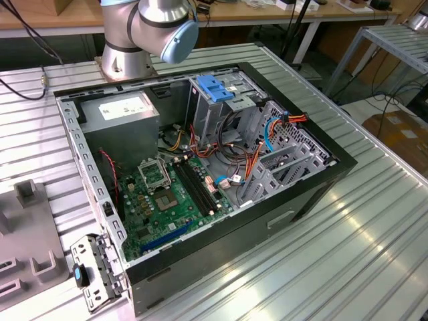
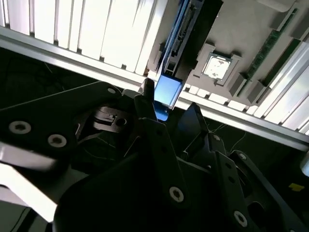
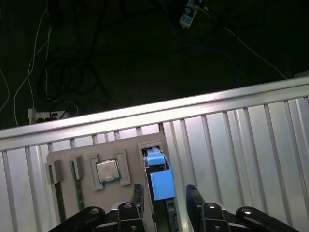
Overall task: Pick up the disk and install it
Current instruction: 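Pick up the disk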
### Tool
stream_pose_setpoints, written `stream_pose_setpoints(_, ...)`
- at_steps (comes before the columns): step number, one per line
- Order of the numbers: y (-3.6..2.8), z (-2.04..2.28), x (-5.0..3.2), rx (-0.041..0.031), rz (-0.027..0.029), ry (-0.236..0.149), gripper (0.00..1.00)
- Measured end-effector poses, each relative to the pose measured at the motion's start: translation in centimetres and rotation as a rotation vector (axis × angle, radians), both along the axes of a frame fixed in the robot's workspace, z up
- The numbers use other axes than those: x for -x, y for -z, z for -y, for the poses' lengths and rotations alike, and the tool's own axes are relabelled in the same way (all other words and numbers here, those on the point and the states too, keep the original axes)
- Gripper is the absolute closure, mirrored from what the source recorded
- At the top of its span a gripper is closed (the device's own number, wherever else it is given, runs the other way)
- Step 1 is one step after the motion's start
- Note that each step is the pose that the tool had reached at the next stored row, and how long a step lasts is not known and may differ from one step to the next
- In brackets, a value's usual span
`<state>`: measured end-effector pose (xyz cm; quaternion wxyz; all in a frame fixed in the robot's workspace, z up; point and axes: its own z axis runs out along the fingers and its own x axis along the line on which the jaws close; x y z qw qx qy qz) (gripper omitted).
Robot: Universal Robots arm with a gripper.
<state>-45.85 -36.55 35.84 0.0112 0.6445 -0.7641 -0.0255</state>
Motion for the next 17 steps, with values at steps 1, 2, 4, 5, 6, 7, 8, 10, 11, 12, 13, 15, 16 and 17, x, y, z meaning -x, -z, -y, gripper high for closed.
stream_pose_setpoints(1,0.11,0.00,0.01,-0.0001,0.0000,-0.009,0.52)
stream_pose_setpoints(2,0.26,0.01,0.02,0.0000,0.0000,-0.020,0.52)
stream_pose_setpoints(4,0.50,0.06,0.04,0.0000,-0.0001,-0.037,0.52)
stream_pose_setpoints(5,0.58,0.10,0.04,0.0000,0.0000,-0.044,0.52)
stream_pose_setpoints(6,0.70,0.14,0.06,0.0000,0.0003,-0.053,0.52)
stream_pose_setpoints(7,0.77,0.17,0.10,0.0001,0.0013,-0.058,0.52)
stream_pose_setpoints(8,0.91,0.22,0.17,0.0001,0.0033,-0.063,0.52)
stream_pose_setpoints(10,1.07,0.26,0.29,0.0002,0.0066,-0.071,0.52)
stream_pose_setpoints(11,1.15,0.27,0.37,0.0002,0.0085,-0.073,0.52)
stream_pose_setpoints(12,1.28,0.27,0.53,0.0004,0.0124,-0.076,0.52)
stream_pose_setpoints(13,1.50,0.27,0.71,0.0004,0.0155,-0.079,0.52)
stream_pose_setpoints(15,2.14,0.25,0.75,0.0005,0.0168,-0.081,0.52)
stream_pose_setpoints(16,2.43,0.25,0.76,0.0005,0.0167,-0.081,0.52)
stream_pose_setpoints(17,2.63,0.25,0.76,0.0005,0.0168,-0.082,0.52)
